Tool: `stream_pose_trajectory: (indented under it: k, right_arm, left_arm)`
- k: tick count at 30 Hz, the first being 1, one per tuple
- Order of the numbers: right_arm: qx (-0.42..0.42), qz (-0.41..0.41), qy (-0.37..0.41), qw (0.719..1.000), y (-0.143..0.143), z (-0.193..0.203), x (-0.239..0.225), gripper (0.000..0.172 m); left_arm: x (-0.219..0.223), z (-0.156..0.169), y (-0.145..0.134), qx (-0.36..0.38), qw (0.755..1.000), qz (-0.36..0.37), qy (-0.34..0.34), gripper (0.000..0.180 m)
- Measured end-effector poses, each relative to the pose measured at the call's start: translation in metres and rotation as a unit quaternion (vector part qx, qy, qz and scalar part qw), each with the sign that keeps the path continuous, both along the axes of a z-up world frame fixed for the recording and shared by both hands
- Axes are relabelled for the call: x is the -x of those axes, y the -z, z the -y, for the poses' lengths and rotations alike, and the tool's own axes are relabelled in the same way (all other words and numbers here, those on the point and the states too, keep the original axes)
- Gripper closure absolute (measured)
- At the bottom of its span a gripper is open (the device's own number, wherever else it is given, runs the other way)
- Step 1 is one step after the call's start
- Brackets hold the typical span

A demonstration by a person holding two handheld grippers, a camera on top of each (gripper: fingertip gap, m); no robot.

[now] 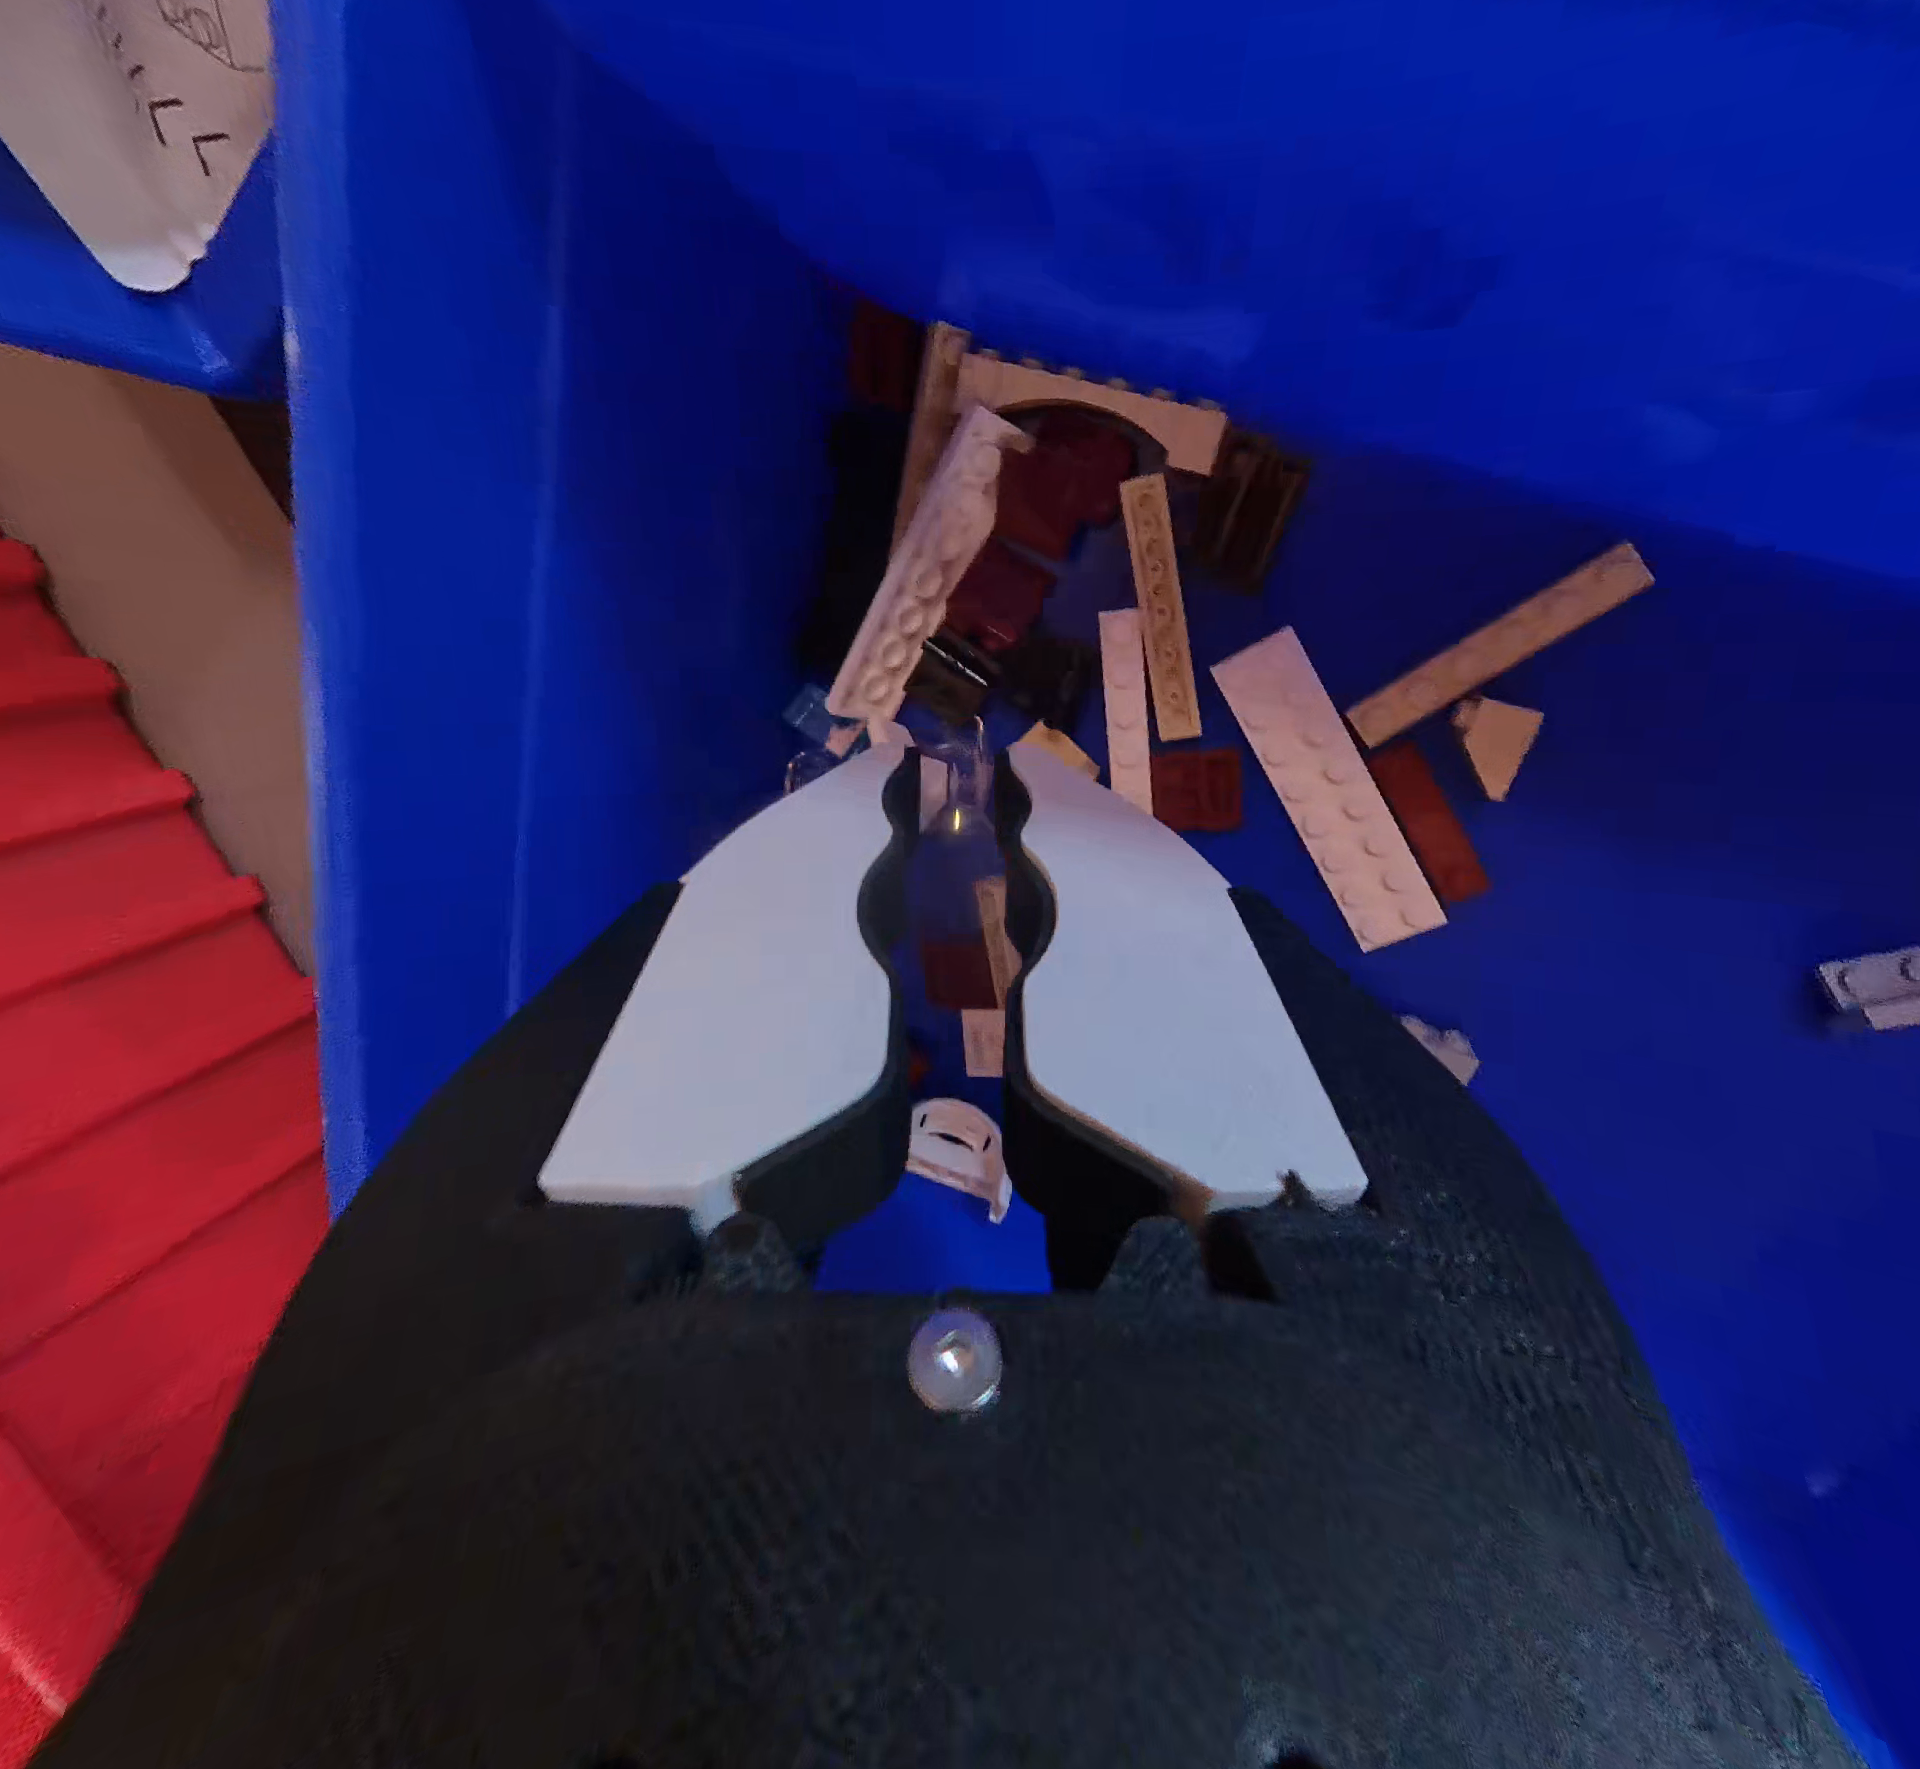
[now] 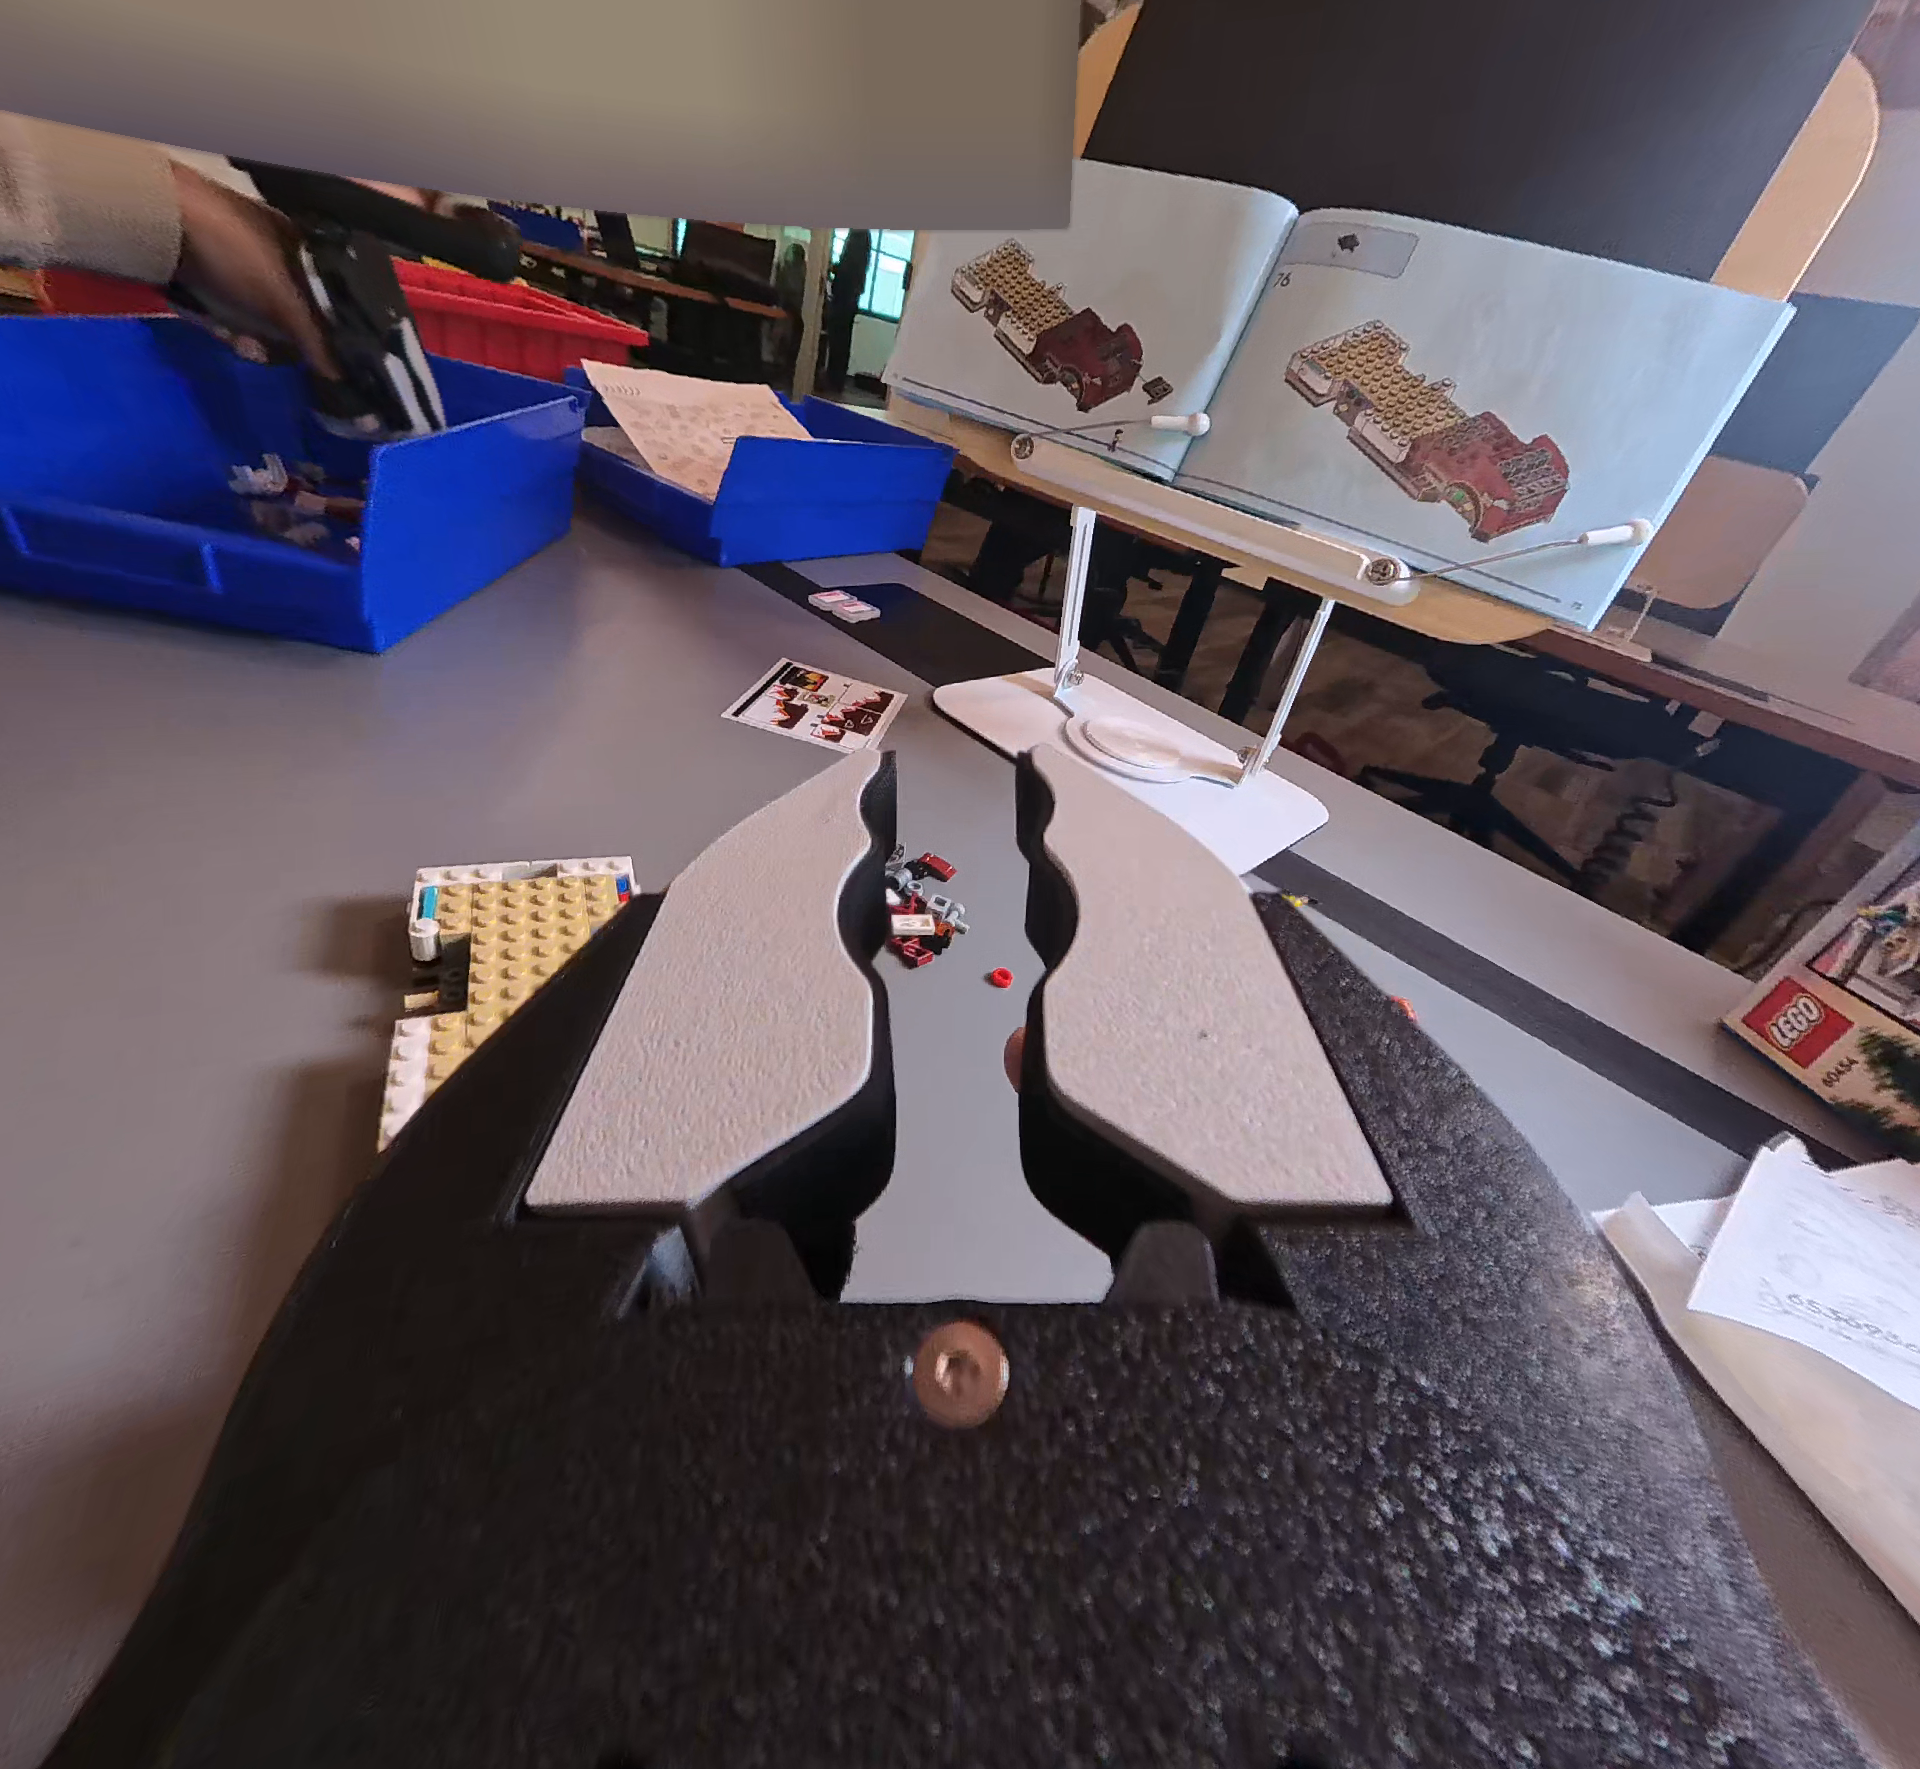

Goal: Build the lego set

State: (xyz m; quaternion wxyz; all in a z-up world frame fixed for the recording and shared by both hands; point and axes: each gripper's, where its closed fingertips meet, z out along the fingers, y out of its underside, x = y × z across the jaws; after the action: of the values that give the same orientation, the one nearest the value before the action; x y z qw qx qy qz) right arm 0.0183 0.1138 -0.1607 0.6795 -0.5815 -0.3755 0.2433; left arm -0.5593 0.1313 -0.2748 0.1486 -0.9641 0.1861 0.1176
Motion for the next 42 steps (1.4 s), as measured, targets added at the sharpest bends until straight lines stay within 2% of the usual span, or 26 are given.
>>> stream_pose_trajectory:
  k: [3,8,13,17,20,29,32,35,39,42]
  right_arm:
    - [0.008,0.001,-0.002,1.0,0.003,-0.002,-0.001,0.15]
    - [0.019,0.004,-0.005,1.0,0.007,-0.003,0.0,0.15]
    - [0.02,0.012,-0.004,1.0,0.01,-0.003,0.002,0.151]
    - [0.018,0.014,-0.003,1.0,0.009,-0.003,0.002,0.151]
    - [0.012,0.015,-0.003,1.0,0.007,-0.001,0.001,0.151]
    - [0.0,0.017,-0.014,1.0,0.001,0.008,0.004,0.151]
    - [-0.007,0.023,-0.017,1.0,0.0,0.012,0.005,0.152]
    - [-0.01,0.026,-0.026,0.999,0.0,0.017,0.008,0.153]
    - [-0.011,0.029,-0.055,0.998,0.001,0.027,0.015,0.153]
    - [-0.019,0.039,-0.091,0.995,0.004,0.04,0.024,0.153]
  left_arm:
    - [0.001,-0.009,0.008,-0.001,0.999,0.026,-0.027,0.171]
    - [0.003,-0.017,0.018,0.002,0.995,0.061,-0.073,0.168]
    - [0.005,-0.017,0.023,0.008,0.993,0.07,-0.094,0.169]
    - [0.009,-0.013,0.02,0.005,0.995,0.048,-0.091,0.172]
    - [0.004,-0.01,0.0,-0.035,0.994,0.051,-0.086,0.176]
    - [-0.059,0.01,-0.107,-0.218,0.972,0.09,-0.02,0.176]
    - [-0.111,0.018,-0.135,-0.276,0.95,0.145,0.026,0.177]
    - [-0.189,0.031,-0.162,-0.325,0.912,0.23,0.099,0.176]
    - [-0.301,0.057,-0.176,-0.341,0.841,0.375,0.189,0.177]
    - [-0.373,0.073,-0.168,-0.31,0.776,0.499,0.229,0.177]
